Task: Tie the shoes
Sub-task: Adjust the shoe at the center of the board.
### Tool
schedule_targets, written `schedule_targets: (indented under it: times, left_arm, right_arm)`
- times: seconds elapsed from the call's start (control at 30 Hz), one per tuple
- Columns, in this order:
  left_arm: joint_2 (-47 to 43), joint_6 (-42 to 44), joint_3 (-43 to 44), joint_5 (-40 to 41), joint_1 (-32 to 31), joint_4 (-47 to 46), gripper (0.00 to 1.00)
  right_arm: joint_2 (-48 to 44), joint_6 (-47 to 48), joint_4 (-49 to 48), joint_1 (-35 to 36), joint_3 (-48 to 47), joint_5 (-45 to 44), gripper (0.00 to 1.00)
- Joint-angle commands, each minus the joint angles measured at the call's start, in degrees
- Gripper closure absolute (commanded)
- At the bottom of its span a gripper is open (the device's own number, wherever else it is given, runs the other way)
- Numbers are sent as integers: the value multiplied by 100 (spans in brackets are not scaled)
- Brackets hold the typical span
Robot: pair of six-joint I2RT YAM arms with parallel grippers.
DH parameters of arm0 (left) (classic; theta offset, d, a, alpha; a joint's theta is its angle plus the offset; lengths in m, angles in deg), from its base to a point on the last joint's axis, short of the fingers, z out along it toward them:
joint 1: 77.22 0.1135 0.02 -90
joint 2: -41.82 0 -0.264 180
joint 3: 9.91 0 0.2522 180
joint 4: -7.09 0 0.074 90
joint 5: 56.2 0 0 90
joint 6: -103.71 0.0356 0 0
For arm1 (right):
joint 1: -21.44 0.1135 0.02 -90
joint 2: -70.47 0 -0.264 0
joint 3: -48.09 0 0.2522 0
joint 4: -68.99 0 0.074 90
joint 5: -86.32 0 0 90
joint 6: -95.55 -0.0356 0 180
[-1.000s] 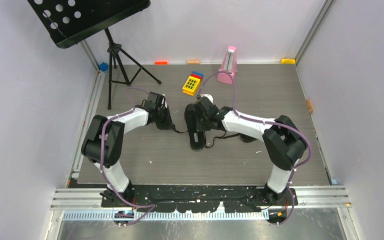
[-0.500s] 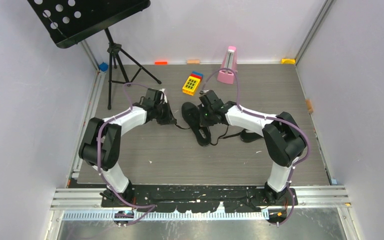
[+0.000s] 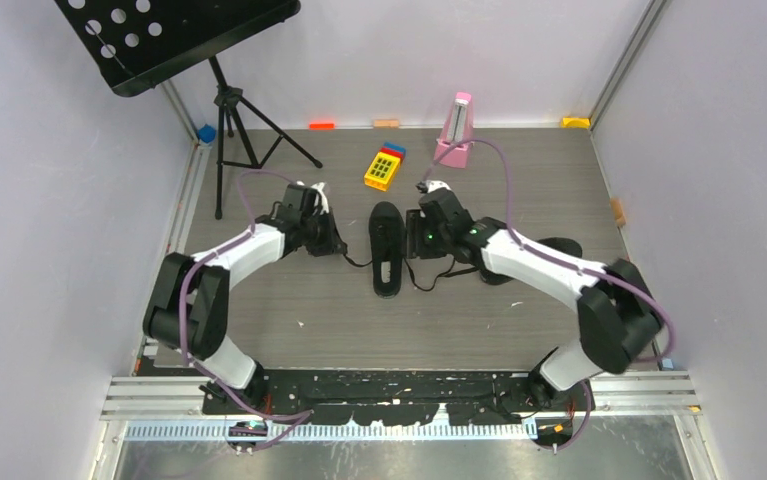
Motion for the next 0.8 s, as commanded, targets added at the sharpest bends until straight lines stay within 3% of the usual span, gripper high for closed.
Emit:
schedule_targets:
  times: [0.0, 0.2, 0.43, 0.57, 0.67, 0.77]
  left_arm:
    - [-652, 115, -272, 122, 26, -148, 97]
    - [-978, 180, -369, 607, 26, 310, 93]
    - [-1177, 214, -459, 1476, 26, 1126, 92]
    - [-1086, 468, -344, 1717, -16, 1412, 56]
    - [-1218, 906, -391, 1685, -241, 1235, 46]
    - [-1427, 1296, -465, 1716, -457, 918, 27]
  right_arm:
    - [-925, 228, -4, -92, 491, -245, 50]
    - [-776, 709, 1085, -90, 415, -423, 30]
    - [-728, 785, 977, -88, 618, -187, 29]
    - [-499, 905, 1083, -73, 369, -210, 29]
    - [-385, 940, 1131, -65, 279, -300, 27]
    - [-402, 890, 1065, -63, 297, -270, 27]
